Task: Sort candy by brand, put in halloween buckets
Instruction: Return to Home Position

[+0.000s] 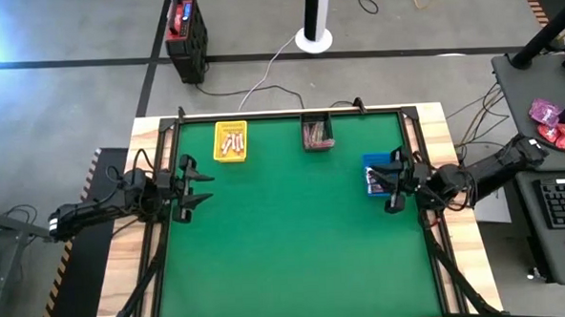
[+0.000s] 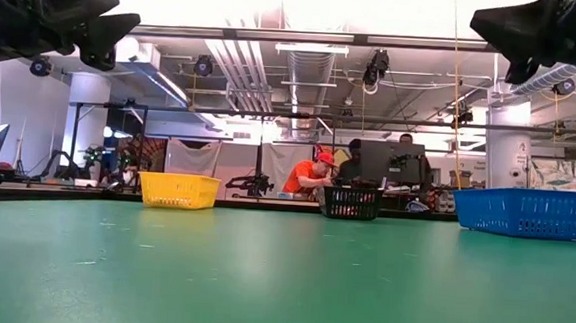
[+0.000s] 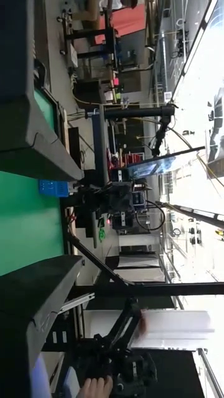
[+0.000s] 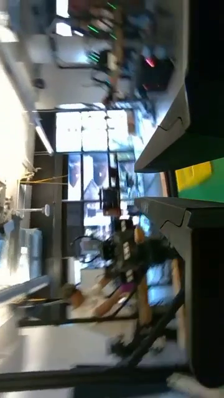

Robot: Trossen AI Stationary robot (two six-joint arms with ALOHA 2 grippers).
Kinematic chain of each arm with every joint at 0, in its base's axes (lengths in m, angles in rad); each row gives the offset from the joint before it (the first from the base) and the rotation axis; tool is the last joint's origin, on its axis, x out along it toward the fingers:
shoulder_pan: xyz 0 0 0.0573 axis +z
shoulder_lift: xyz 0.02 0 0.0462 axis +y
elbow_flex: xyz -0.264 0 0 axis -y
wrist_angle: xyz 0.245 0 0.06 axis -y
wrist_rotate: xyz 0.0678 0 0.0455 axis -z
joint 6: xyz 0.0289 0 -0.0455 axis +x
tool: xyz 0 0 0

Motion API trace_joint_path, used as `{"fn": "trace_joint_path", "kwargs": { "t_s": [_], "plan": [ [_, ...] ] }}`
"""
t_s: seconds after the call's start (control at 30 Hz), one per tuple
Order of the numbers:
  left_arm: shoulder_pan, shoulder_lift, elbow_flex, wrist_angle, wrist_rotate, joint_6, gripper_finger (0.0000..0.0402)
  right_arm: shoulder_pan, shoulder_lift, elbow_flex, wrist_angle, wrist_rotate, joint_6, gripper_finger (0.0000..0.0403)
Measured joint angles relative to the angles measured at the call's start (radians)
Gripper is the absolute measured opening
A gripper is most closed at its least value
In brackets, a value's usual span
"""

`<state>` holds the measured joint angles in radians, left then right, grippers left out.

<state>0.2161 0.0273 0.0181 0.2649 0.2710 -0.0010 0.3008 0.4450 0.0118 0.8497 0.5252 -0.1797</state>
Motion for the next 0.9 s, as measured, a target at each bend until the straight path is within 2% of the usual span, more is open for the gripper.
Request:
{"fn": "trace_joint_path", "kwargs": {
  "t_s": [0.07, 0.13, 0.2, 0.27, 0.37, 0.47, 0.73, 0.9],
  "plan": [
    [0.000, 0.000, 0.000, 0.000, 0.000, 0.000, 0.0189, 0.005, -0.002, 0.000, -0.007, -0.030, -0.057, 0.0066],
    [0.000, 0.000, 0.000, 0.000, 0.000, 0.000, 0.0189, 0.031, -0.014, 0.000, -0.086, -0.103, -0.076, 0.0066],
    [0.000, 0.001, 0.000, 0.000, 0.000, 0.000, 0.0189, 0.022, -0.014, 0.000, -0.160, -0.248, -0.086, 0.0066],
    [0.000, 0.002, 0.000, 0.000, 0.001, 0.000, 0.0189, -0.009, -0.038, 0.000, -0.221, -0.323, -0.072, 0.0066],
    [0.000, 0.005, 0.000, 0.000, 0.000, 0.000, 0.0189, -0.084, -0.090, 0.000, -0.297, -0.354, 0.014, 0.0066],
    [0.000, 0.007, 0.001, 0.000, 0.000, 0.000, 0.0189, -0.175, -0.161, -0.001, -0.472, -0.391, 0.113, 0.0066],
    [0.000, 0.011, 0.001, 0.000, 0.000, 0.000, 0.0189, -0.347, -0.428, -0.001, -0.778, -0.684, 0.136, 0.0066],
    [0.000, 0.013, 0.001, 0.002, 0.000, 0.000, 0.0189, -0.382, -0.442, -0.002, -0.810, -0.710, 0.165, 0.0066]
  ]
}}
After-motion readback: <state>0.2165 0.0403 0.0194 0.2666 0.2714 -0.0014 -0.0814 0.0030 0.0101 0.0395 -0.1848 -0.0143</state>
